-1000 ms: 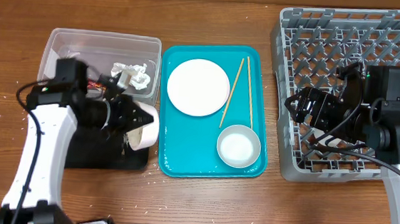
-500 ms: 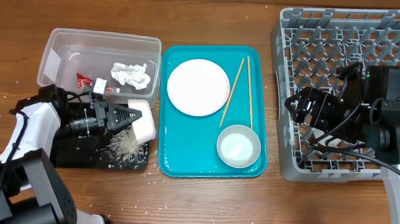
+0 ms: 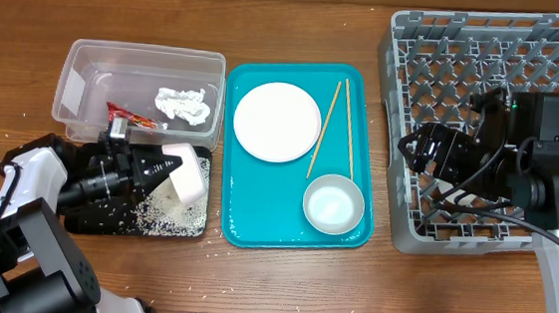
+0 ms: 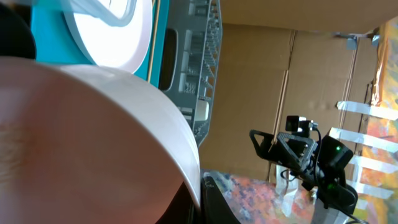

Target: Sort waste into correct bins and load items into the dishwasher

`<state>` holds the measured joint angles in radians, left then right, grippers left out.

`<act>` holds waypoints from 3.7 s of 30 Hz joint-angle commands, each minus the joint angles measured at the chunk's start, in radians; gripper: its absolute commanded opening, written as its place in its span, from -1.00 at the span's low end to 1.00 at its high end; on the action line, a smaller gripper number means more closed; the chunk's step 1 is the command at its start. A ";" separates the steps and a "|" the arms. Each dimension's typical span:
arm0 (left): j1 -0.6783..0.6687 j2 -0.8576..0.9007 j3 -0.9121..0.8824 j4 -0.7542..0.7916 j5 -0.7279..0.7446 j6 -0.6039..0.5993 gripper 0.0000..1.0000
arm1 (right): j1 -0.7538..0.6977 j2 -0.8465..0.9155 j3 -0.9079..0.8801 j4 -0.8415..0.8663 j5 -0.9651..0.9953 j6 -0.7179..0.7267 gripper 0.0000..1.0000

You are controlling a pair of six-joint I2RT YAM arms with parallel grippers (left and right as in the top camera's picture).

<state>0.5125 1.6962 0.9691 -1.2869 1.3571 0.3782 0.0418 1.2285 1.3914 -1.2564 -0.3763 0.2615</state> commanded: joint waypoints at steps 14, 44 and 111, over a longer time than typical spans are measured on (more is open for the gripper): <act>-0.006 0.027 0.014 0.013 0.030 0.119 -0.92 | 0.003 -0.003 0.022 0.010 0.009 0.000 1.00; -1.148 0.042 0.320 0.298 -1.415 -0.962 -0.92 | 0.003 -0.003 0.022 0.014 0.009 0.000 1.00; -0.628 -1.617 -0.751 1.191 -1.183 -0.325 1.00 | 0.003 -0.003 0.022 0.066 0.010 0.000 1.00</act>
<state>-0.1368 0.1791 0.2935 -0.1059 0.1539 0.0364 0.0418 1.2285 1.3918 -1.1961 -0.3737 0.2615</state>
